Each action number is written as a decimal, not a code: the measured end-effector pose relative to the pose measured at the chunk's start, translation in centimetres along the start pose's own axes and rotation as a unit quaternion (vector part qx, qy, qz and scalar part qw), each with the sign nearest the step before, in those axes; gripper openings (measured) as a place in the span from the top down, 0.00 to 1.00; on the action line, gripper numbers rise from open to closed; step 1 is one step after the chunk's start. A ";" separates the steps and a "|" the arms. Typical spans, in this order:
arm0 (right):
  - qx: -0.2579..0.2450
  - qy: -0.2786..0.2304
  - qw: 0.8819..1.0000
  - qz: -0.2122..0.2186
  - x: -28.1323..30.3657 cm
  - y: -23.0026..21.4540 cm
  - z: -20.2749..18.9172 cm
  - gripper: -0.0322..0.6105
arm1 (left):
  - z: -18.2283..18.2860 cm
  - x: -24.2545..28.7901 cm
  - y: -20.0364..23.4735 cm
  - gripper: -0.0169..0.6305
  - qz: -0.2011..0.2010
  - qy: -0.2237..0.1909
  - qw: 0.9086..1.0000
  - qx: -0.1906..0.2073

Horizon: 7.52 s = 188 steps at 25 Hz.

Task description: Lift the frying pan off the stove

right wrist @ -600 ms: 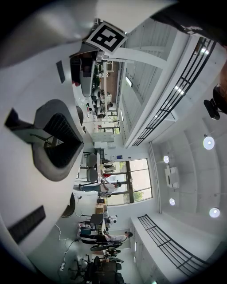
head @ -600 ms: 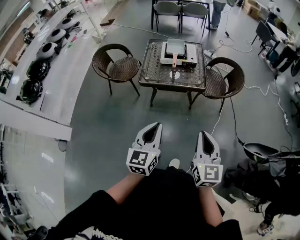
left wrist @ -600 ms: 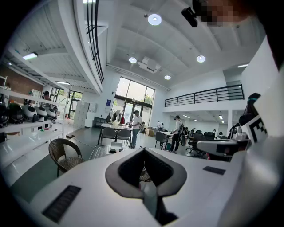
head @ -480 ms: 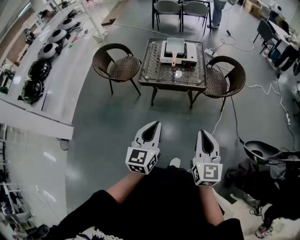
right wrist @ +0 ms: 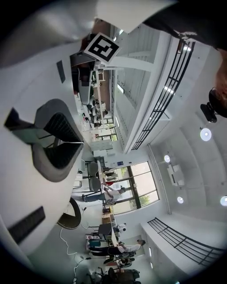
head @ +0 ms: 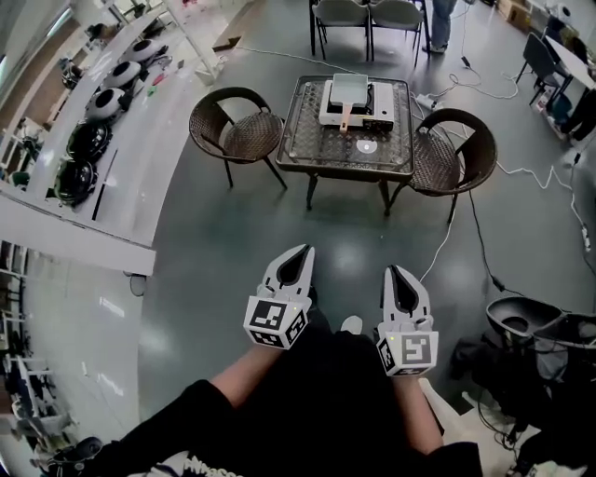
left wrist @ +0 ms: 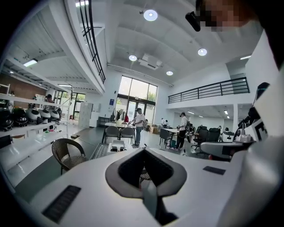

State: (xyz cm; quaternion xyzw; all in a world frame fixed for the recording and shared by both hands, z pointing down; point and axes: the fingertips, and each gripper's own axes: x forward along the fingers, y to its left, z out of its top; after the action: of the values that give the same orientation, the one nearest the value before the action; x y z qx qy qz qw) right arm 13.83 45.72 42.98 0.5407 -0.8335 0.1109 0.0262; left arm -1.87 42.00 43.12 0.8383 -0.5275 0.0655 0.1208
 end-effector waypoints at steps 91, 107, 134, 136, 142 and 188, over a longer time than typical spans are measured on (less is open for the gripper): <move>0.016 0.094 0.995 -0.035 58.8 -26.7 8.9 0.90 | 0.1 59.3 25.9 0.95 -0.051 0.233 0.970 -0.037; 0.035 0.128 0.991 0.009 64.2 -34.7 5.9 0.90 | -10.4 65.3 25.7 0.65 0.005 0.402 0.910 -0.098; 0.069 0.172 0.981 -0.054 64.3 -40.7 1.2 0.90 | -20.5 67.4 25.0 0.74 -0.008 0.551 0.818 -0.166; 0.073 0.174 0.980 -0.061 64.1 -41.1 1.0 0.90 | -20.9 67.2 24.6 0.82 -0.013 0.561 0.810 -0.171; 0.074 0.165 0.981 -0.065 64.3 -41.3 1.6 0.90 | -21.0 67.4 23.7 0.95 -0.035 0.568 0.805 -0.166; 0.041 0.076 0.995 -0.041 55.1 -23.0 7.6 0.90 | 1.7 51.7 22.9 0.95 -0.073 0.242 0.964 -0.088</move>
State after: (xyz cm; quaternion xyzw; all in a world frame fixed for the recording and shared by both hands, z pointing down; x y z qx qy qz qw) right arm 12.51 -14.23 48.21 0.5646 -0.8013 0.1844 0.0720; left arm -0.05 -12.81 56.81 0.8201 -0.4233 0.2105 0.3224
